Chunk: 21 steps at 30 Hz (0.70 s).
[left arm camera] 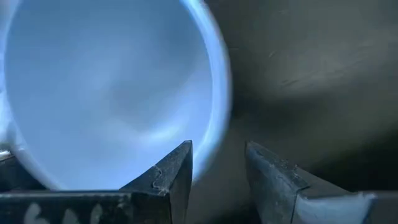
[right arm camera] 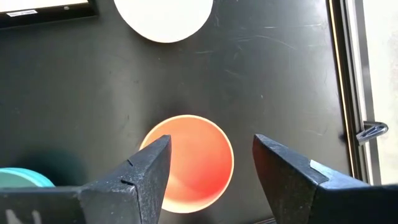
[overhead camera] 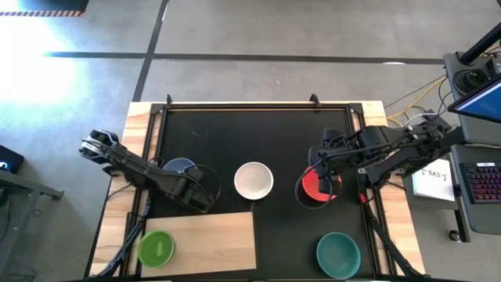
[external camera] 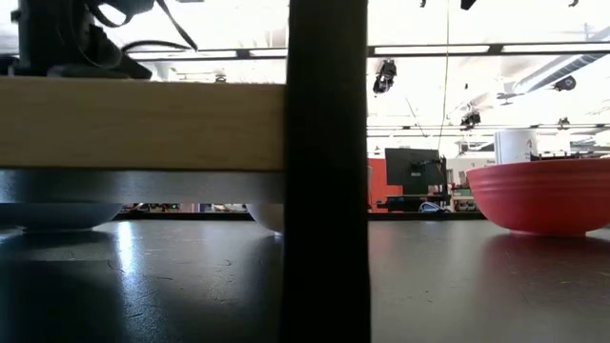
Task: Place and stack bowls onto a shelf
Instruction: Put the purple bowl on the shelf
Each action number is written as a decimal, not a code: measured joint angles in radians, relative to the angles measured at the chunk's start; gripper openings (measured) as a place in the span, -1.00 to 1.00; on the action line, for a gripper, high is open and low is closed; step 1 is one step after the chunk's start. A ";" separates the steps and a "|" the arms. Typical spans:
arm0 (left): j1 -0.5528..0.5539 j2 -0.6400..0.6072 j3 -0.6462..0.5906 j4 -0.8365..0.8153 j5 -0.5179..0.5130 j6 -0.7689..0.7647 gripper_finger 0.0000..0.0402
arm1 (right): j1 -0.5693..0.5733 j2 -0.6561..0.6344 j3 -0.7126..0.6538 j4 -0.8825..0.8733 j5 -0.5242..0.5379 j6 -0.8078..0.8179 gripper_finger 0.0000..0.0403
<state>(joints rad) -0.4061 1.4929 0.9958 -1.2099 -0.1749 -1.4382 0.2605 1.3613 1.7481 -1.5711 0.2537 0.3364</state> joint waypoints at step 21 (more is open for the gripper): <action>0.022 -0.006 -0.049 0.107 -0.018 0.077 -0.98 | -0.024 0.000 0.000 0.000 0.000 -0.004 0.07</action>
<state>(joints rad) -0.3839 1.4868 0.9471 -1.1028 -0.1929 -1.3614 0.2363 1.3617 1.7481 -1.5711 0.2539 0.3326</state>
